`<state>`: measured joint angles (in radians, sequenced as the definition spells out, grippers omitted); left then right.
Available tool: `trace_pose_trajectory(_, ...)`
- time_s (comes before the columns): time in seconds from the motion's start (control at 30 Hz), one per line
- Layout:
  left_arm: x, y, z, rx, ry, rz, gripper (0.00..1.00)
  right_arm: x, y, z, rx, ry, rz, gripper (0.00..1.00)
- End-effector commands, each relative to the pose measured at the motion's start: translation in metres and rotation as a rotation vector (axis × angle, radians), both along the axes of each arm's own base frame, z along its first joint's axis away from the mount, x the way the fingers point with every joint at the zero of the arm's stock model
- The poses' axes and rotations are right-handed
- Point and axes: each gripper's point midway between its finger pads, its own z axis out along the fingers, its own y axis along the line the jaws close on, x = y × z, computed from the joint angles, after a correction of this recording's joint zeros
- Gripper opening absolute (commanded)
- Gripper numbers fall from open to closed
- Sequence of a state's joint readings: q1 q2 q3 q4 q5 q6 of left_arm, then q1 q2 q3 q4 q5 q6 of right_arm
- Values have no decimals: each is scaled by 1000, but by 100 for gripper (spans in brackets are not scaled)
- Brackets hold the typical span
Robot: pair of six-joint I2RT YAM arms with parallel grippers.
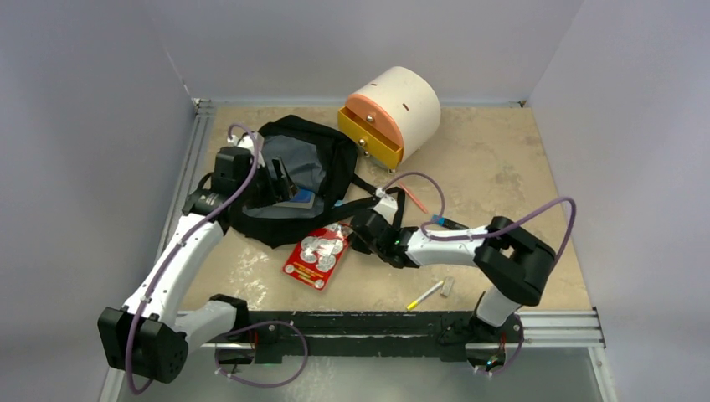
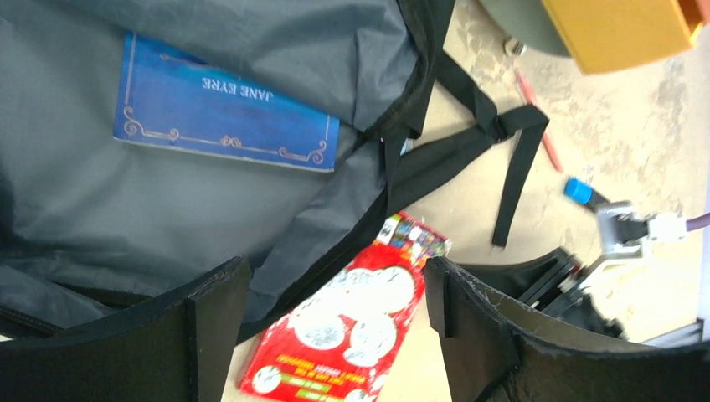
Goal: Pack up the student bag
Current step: Pick up the book from the center of the board.
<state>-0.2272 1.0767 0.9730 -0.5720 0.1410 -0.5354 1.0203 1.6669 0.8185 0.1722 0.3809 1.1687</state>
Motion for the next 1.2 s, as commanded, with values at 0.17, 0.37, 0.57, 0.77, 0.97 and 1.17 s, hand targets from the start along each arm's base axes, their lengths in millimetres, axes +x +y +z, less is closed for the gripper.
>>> trace_pose_trajectory(0.17,-38,-53,-12,92,-36,-201,76,4,-50,37,55,-66,-76,0)
trace_pose_trajectory(0.37,-71,-94,-40,132,33,-318,76,-2,-65,54,66,-80,-48,0)
trace_pose_trajectory(0.57,-92,-122,-66,262,13,-407,76,-5,-61,69,119,-82,3,0)
trace_pose_trajectory(0.77,-119,-156,-68,343,-63,-497,77,-7,-50,86,207,-65,3,0)
trace_pose_trajectory(0.97,-132,-166,-81,329,-81,-476,78,-12,-44,98,298,-43,5,0)
trace_pose_trajectory(1.17,-132,-170,-105,502,-100,-424,79,-16,-38,108,363,-25,15,0)
